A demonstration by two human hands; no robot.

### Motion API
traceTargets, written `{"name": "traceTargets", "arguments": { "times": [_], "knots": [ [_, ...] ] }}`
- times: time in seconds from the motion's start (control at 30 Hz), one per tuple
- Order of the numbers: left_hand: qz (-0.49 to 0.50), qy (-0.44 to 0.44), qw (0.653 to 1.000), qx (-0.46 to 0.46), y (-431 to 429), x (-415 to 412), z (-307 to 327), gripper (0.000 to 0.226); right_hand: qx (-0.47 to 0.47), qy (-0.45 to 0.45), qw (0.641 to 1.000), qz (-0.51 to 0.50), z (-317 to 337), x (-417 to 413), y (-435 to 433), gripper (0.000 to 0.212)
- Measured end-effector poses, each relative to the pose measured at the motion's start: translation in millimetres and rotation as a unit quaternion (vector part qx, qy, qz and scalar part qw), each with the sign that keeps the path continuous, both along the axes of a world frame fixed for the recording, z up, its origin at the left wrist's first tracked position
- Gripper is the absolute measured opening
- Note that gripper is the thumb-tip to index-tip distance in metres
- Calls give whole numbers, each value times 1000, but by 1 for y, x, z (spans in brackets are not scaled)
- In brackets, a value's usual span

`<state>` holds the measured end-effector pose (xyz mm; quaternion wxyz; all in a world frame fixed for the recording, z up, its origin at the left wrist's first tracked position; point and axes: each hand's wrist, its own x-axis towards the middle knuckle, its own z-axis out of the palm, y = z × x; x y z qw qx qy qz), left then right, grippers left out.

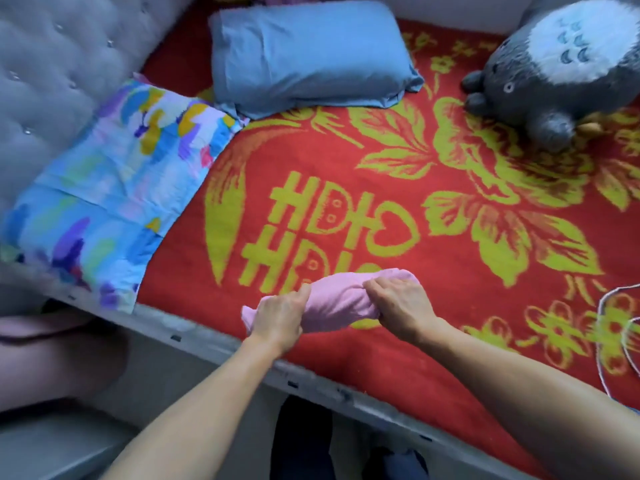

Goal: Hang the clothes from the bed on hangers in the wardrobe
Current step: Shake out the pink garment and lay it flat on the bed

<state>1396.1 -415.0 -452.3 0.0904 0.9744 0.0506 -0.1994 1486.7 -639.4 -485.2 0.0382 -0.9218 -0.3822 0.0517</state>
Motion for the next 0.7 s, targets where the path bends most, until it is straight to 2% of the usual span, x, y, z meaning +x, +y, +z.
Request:
{"name": "traceTargets", "arguments": {
  "times": [0.07,0.2,0.33,0.43,0.57,0.7],
  "knots": [
    [56,-1,998,-4,2,-47,17,60,1,3,998,56,19,-22,12,25],
    [229,11,973,-14,-3,-156,56,43,11,-5,984,177,58,-79,44,17],
    [356,22,934,26,-10,-262,102,60,-1,-13,952,305,88,-146,97,27],
    [439,13,897,47,-8,-344,128,61,11,-19,918,397,107,-210,142,30],
    [512,17,857,50,-1,-450,151,48,7,-41,874,484,125,-306,200,24],
    [553,26,832,45,9,-557,161,34,1,-56,836,546,137,-412,247,34]
  ]
}}
